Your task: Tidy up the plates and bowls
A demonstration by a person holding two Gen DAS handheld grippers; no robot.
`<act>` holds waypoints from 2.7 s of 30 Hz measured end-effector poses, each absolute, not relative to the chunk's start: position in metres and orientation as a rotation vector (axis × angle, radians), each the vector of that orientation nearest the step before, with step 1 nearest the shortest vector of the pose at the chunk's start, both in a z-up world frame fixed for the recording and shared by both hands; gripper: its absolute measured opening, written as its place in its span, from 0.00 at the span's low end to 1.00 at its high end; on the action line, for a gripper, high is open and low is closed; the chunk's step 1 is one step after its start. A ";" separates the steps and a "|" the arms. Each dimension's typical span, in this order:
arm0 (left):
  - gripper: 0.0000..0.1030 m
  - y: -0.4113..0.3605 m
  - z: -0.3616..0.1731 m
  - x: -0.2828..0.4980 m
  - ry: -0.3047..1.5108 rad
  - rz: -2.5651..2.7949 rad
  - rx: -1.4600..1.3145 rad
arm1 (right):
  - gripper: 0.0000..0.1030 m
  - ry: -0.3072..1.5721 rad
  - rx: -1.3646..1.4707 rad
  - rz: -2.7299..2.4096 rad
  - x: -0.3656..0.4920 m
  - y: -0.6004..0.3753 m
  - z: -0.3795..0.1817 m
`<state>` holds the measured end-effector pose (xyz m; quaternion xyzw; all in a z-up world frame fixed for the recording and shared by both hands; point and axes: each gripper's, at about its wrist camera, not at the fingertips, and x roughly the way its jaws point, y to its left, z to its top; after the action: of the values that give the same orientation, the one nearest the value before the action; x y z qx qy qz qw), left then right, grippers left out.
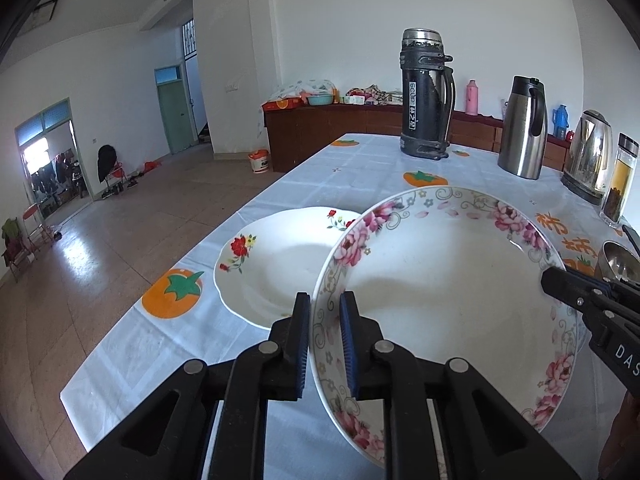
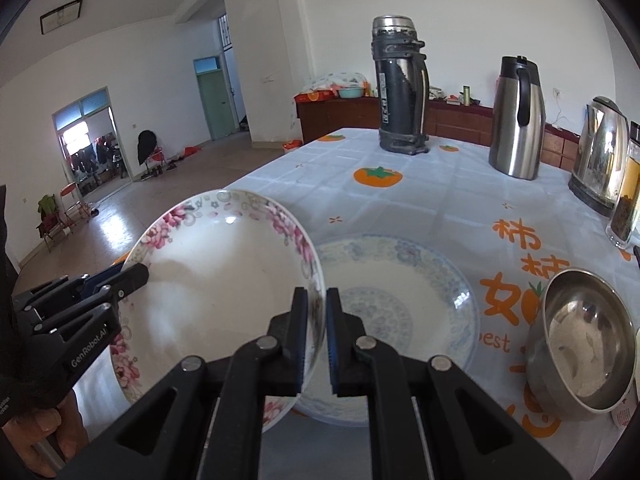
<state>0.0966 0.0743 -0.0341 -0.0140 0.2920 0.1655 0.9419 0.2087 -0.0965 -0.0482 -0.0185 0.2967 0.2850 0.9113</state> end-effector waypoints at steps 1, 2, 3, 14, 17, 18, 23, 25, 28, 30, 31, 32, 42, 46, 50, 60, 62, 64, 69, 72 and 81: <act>0.16 0.074 -0.034 0.097 0.592 0.337 -0.027 | 0.09 0.610 -0.039 0.584 0.208 -0.097 -0.048; 0.16 0.073 -0.033 0.098 0.590 0.337 -0.025 | 0.09 0.608 -0.039 0.581 0.209 -0.098 -0.048; 0.16 0.073 -0.033 0.098 0.590 0.337 -0.025 | 0.09 0.605 -0.038 0.581 0.207 -0.099 -0.048; 0.15 0.062 -0.023 0.104 0.553 0.320 -0.010 | 0.09 0.586 -0.017 0.546 0.212 -0.110 -0.046; 0.15 0.059 -0.020 0.108 0.545 0.317 -0.002 | 0.09 0.584 -0.008 0.538 0.214 -0.113 -0.045; 0.15 0.058 -0.019 0.110 0.544 0.316 0.000 | 0.09 0.583 -0.005 0.535 0.214 -0.115 -0.044; 0.15 0.052 -0.015 0.116 0.536 0.309 0.011 | 0.09 0.579 0.014 0.521 0.217 -0.121 -0.042; 0.15 0.049 -0.013 0.119 0.530 0.305 0.015 | 0.09 0.580 0.026 0.515 0.219 -0.124 -0.042; 0.15 0.043 -0.009 0.124 0.521 0.294 0.025 | 0.09 0.582 0.042 0.502 0.221 -0.129 -0.042; 0.15 0.041 -0.008 0.127 0.517 0.288 0.029 | 0.09 0.582 0.056 0.494 0.224 -0.134 -0.041; 0.15 0.039 -0.007 0.129 0.515 0.282 0.029 | 0.09 0.583 0.062 0.487 0.225 -0.136 -0.041; 0.15 0.038 -0.007 0.131 0.514 0.279 0.030 | 0.09 0.583 0.067 0.483 0.226 -0.138 -0.041; 0.15 0.032 -0.011 0.146 0.520 0.257 0.036 | 0.09 0.589 0.091 0.448 0.232 -0.149 -0.042; 0.15 0.031 -0.011 0.151 0.516 0.250 0.032 | 0.09 0.598 0.091 0.439 0.234 -0.150 -0.044; 0.15 0.029 -0.012 0.155 0.518 0.242 0.034 | 0.09 0.604 0.095 0.430 0.236 -0.153 -0.046; 0.15 0.027 -0.016 0.166 0.530 0.208 0.017 | 0.09 0.616 0.108 0.405 0.241 -0.159 -0.048; 0.15 0.026 -0.016 0.168 0.529 0.205 0.015 | 0.09 0.620 0.109 0.401 0.242 -0.160 -0.049; 0.15 0.025 -0.017 0.170 0.528 0.202 0.011 | 0.09 0.625 0.108 0.396 0.243 -0.160 -0.050; 0.15 0.026 -0.018 0.174 0.525 0.194 -0.004 | 0.09 0.630 0.106 0.390 0.245 -0.160 -0.051; 0.15 0.026 -0.020 0.175 0.530 0.189 -0.006 | 0.09 0.635 0.106 0.386 0.245 -0.160 -0.052; 0.15 0.024 -0.023 0.181 0.540 0.180 0.001 | 0.09 0.644 0.110 0.374 0.246 -0.163 -0.054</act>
<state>0.1807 0.0239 -0.0230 0.0005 0.2665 0.0888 0.9597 0.2461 -0.1627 -0.0537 0.0537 0.3144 0.1827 0.9300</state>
